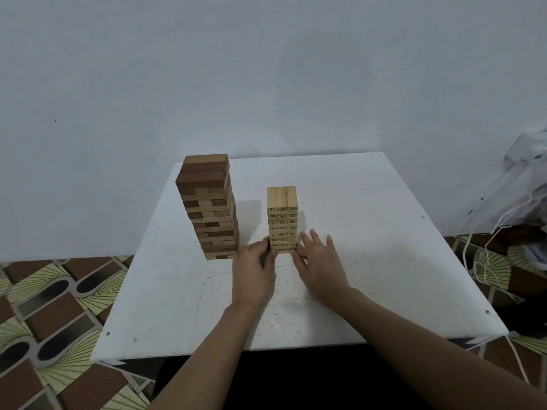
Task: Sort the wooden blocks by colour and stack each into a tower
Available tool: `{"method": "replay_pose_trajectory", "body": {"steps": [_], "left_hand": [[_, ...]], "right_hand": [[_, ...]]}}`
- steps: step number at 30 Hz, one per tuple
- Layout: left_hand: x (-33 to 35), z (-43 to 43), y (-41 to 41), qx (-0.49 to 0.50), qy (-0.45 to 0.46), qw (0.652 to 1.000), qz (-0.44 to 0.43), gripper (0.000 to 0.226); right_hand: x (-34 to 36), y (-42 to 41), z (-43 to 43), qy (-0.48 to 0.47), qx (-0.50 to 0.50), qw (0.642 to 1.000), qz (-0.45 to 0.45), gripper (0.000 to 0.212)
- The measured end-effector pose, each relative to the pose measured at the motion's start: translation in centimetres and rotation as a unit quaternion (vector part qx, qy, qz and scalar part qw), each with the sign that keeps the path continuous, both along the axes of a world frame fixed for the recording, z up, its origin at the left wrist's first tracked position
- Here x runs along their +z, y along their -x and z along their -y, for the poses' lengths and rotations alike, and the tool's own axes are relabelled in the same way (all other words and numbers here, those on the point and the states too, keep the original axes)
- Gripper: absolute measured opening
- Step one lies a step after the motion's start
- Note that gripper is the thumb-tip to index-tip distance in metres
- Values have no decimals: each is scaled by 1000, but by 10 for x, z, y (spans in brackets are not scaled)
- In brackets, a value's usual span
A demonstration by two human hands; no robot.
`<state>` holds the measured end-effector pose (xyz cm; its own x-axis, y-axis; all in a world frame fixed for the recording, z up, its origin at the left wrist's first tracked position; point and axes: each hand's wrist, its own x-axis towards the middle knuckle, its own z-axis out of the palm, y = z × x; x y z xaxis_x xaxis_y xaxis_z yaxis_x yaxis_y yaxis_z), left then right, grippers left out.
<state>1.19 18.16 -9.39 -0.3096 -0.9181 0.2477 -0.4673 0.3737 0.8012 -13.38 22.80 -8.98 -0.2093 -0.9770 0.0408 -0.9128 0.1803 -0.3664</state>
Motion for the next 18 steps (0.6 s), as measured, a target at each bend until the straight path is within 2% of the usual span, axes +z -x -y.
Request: {"method": "replay_pose_trajectory", "body": {"steps": [7, 13, 15, 18], "left_hand": [[11, -7, -3, -12, -50, 998, -23, 34], [14, -10, -18, -57, -113, 991, -32, 52], [19, -13, -24, -67, -141, 987, -44, 49], [26, -15, -36, -93, -155, 983, -18, 46]], "right_hand": [[3, 3, -4, 44, -16, 997, 61, 39], [13, 7, -11, 122, -28, 987, 100, 25], [15, 8, -11, 113, -42, 987, 107, 26], [19, 6, -13, 94, -57, 989, 104, 29]]}}
